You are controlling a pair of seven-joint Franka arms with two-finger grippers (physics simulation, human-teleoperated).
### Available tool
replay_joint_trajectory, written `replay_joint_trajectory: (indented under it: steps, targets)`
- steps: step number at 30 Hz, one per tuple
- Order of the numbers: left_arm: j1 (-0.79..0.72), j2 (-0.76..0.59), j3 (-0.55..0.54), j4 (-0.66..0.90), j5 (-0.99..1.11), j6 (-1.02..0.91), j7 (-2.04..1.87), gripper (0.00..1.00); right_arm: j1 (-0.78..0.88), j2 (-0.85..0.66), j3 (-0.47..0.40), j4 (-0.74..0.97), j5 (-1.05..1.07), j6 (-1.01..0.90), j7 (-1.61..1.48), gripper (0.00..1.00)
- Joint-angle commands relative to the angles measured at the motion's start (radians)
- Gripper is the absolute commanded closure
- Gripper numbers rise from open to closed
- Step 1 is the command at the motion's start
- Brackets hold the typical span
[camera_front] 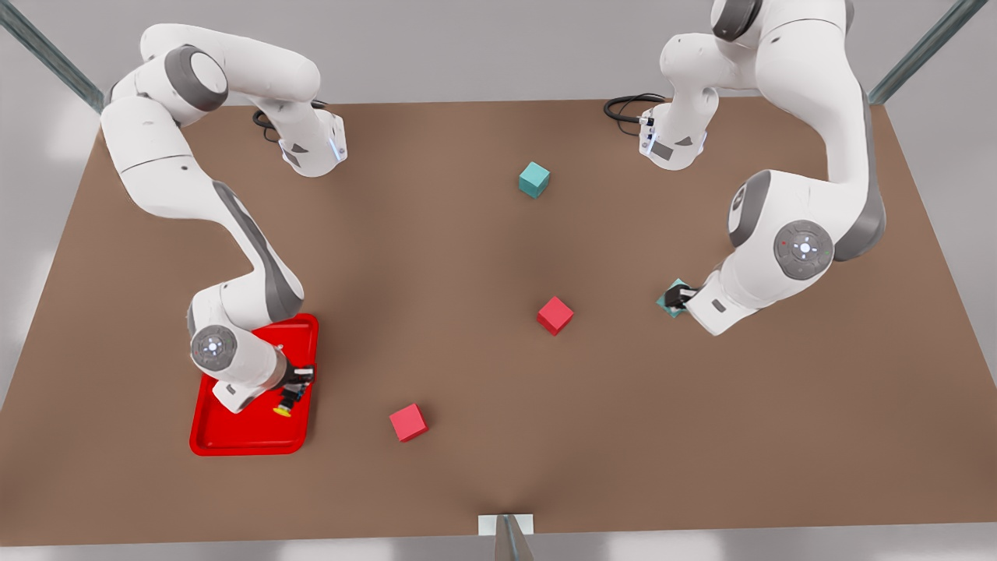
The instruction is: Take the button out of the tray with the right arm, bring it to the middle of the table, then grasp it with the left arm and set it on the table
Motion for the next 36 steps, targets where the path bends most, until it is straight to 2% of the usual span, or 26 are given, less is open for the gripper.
replay_joint_trajectory:
  steps: [1, 6, 7, 9, 10, 14, 19, 22, 23, 24, 28, 30, 32, 33, 35, 36]
  targets:
    - [0.007, -0.001, 0.001, -0.001, 0.001, -0.001, 0.002, 0.0, 0.159, -0.021, -0.103, 0.062, 0.183, -0.132, 0.178, 0.74]
    - [0.049, -0.003, 0.003, -0.004, 0.001, -0.015, 0.002, 0.0, 0.646, -0.002, -0.429, 0.246, 0.465, -0.173, 0.291, 0.74]
    - [0.052, -0.003, 0.003, -0.004, 0.004, -0.017, 0.002, 0.0, 0.773, 0.038, -0.541, 0.32, 0.549, -0.21, 0.313, 0.74]
    - [0.053, -0.006, 0.001, -0.001, 0.042, -0.037, 0.0, 0.0, 0.995, 0.046, -0.748, 0.332, 0.722, -0.213, 0.316, 0.74]
    - [0.053, -0.004, 0.001, -0.003, 0.042, -0.035, -0.004, 0.0, 1.068, 0.054, -0.814, 0.332, 0.798, -0.213, 0.316, 0.73]
    - [0.082, -0.004, 0.001, -0.006, 0.042, -0.043, -0.009, 0.0, 1.178, 0.077, -0.821, 0.332, 0.832, -0.199, 0.359, 0.73]
    - [0.088, -0.001, 0.001, -0.007, 0.042, -0.043, -0.01, 0.0, 1.215, 0.212, -0.818, 0.443, 0.832, -0.191, 0.434, 0.71]
    - [0.091, -0.003, 0.003, -0.007, 0.042, -0.044, -0.01, 0.0, 1.223, 0.242, -0.816, 0.455, 0.832, -0.17, 0.448, 0.69]
    - [0.09, -0.001, 0.001, -0.004, 0.044, -0.04, -0.01, 0.0, 1.223, 0.242, -0.819, 0.455, 0.83, -0.17, 0.44, 0.17]
    - [0.09, -0.004, 0.001, -0.004, 0.044, -0.044, -0.01, 0.0, 1.223, 0.242, -0.821, 0.454, 0.825, -0.17, 0.44, 0.0]
    - [0.087, -0.004, 0.001, 0.002, 0.042, -0.043, -0.01, 0.0, 1.213, 0.233, -0.822, 0.452, 0.816, -0.19, 0.44, 0.0]
    - [0.082, -0.006, 0.0, 0.005, 0.042, -0.041, -0.01, 0.0, 1.138, 0.141, -0.813, 0.371, 0.782, -0.196, 0.391, 0.0]
    - [0.079, -0.006, 0.0, 0.005, 0.042, -0.043, -0.01, 0.0, 1.026, -0.047, -0.801, 0.151, 0.727, -0.199, 0.258, 0.0]
    - [0.079, -0.006, 0.0, 0.005, 0.042, -0.043, -0.01, 0.0, 0.932, -0.099, -0.752, 0.098, 0.678, -0.21, 0.213, 0.0]
    - [0.078, -0.007, -0.003, 0.005, 0.042, -0.043, -0.01, 0.0, 0.494, -0.13, -0.457, 0.093, 0.459, -0.273, 0.169, 0.0]
    - [0.079, -0.006, -0.005, 0.005, 0.042, -0.043, -0.01, 0.0, 0.385, -0.155, -0.446, 0.09, 0.44, -0.316, 0.054, 0.0]
